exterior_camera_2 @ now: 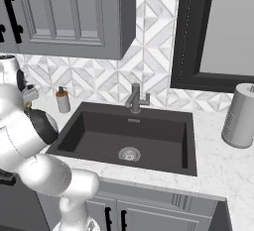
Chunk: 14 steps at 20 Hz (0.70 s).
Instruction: Pick the broccoli from the sink and place it in the bowl. Then pick the bowl and place it in the microwave. Then close the microwave door and press the start button.
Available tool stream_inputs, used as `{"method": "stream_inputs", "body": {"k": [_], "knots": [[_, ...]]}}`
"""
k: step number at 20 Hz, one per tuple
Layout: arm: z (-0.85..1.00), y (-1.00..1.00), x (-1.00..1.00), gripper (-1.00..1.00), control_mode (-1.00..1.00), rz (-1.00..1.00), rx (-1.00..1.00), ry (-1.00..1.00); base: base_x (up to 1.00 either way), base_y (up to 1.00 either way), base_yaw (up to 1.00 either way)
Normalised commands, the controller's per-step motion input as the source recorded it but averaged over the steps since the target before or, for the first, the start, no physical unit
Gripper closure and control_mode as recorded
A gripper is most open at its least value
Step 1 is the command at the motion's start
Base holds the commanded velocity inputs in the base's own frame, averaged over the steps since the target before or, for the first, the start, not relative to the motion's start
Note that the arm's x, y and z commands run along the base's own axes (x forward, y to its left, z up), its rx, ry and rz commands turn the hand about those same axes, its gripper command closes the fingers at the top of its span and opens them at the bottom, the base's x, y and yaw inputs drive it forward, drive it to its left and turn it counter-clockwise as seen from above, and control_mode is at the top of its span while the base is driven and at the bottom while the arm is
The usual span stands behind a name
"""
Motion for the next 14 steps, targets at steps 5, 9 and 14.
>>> {"method": "stream_inputs", "body": {"k": [5,9,14], "knots": [[-0.63,0.50,0.32,1.00,-1.00,-0.01,-0.02,0.00,0.00,0.00,0.00],[-0.62,0.13,0.21,1.00,-1.00,-0.02,0.00,0.00,0.00,0.00,0.00],[-0.12,0.00,0.00,-1.00,-1.00,0.00,0.00,0.01,0.00,0.00,0.00]]}}
